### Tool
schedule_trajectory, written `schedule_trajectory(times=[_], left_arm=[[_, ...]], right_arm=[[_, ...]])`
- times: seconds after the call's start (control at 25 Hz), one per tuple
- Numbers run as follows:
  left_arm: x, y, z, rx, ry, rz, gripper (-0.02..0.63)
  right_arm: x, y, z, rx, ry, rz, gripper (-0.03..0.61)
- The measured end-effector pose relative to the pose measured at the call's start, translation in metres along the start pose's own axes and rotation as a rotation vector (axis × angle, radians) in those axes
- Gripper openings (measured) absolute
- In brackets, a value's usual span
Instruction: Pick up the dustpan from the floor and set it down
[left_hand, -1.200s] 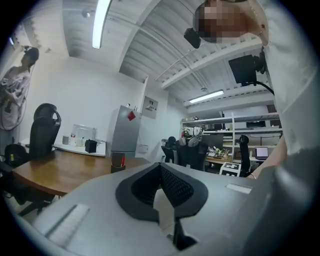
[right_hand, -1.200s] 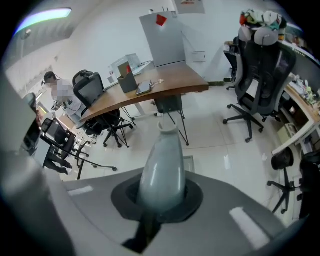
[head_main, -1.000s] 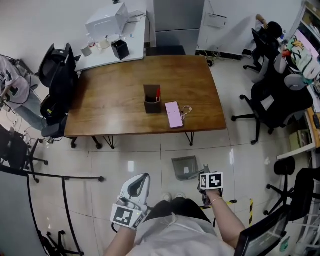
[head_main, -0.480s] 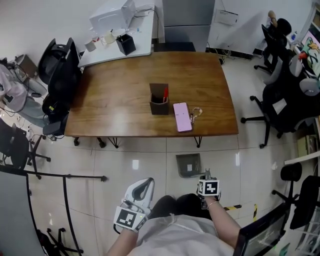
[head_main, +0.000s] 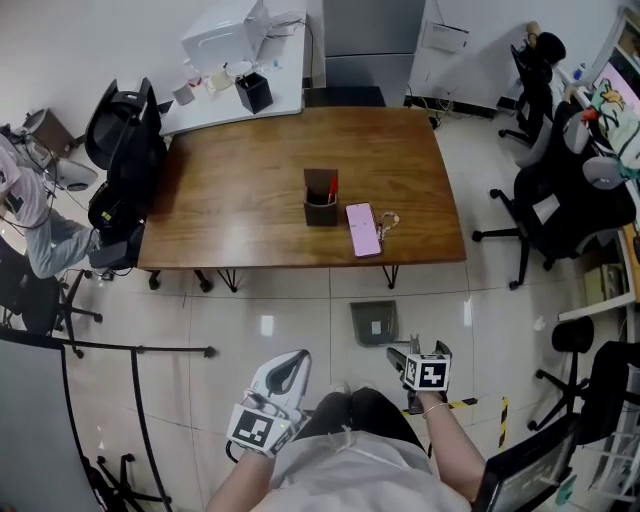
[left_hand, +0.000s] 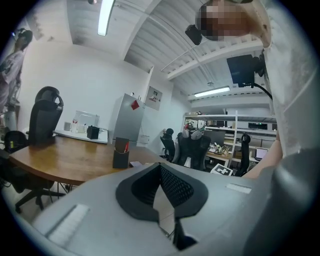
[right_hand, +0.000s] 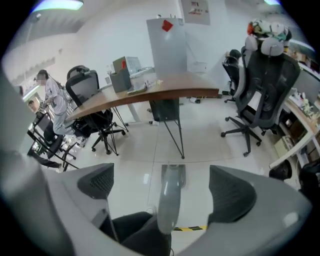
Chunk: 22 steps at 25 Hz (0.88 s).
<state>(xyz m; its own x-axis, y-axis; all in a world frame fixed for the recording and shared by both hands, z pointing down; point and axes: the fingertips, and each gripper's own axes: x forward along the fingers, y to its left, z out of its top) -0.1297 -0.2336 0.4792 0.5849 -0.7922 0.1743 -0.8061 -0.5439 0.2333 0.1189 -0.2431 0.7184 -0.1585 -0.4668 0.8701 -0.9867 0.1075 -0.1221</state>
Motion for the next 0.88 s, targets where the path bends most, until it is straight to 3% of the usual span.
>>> schedule_trajectory(times=[0.08, 0.12, 0.16, 0.24, 0.28, 0.48, 0.64, 0.88], left_arm=[[-0.007, -0.006, 0.009, 0.000, -0.006, -0.010, 0.015], [-0.012, -0.010, 0.014, 0.003, -0.014, -0.016, 0.015], [-0.016, -0.014, 0.018, 0.008, -0.023, -0.021, 0.015], [-0.027, -0.027, 0.024, 0.015, -0.043, -0.029, 0.015], [-0.032, -0.035, 0.026, 0.019, -0.054, -0.033, 0.015], [-0.065, -0.089, 0.028, 0.050, -0.098, -0.052, 0.015], [-0.103, -0.142, 0.020, 0.070, -0.124, -0.051, 0.015], [-0.160, -0.203, 0.014, 0.083, -0.152, -0.005, 0.015]], right_arm=[[-0.030, 0.007, 0.006, 0.014, -0.046, 0.008, 0.583], [-0.046, 0.010, 0.009, 0.021, -0.076, 0.004, 0.550], [-0.065, 0.013, 0.012, 0.035, -0.110, -0.001, 0.424], [-0.103, 0.018, 0.020, 0.075, -0.194, 0.023, 0.061], [-0.123, 0.025, 0.026, 0.083, -0.245, 0.065, 0.003], [-0.217, 0.071, 0.035, -0.050, -0.479, 0.334, 0.002], [-0.284, 0.084, 0.012, -0.136, -0.631, 0.384, 0.002], [-0.370, 0.100, -0.040, -0.214, -0.758, 0.482, 0.002]])
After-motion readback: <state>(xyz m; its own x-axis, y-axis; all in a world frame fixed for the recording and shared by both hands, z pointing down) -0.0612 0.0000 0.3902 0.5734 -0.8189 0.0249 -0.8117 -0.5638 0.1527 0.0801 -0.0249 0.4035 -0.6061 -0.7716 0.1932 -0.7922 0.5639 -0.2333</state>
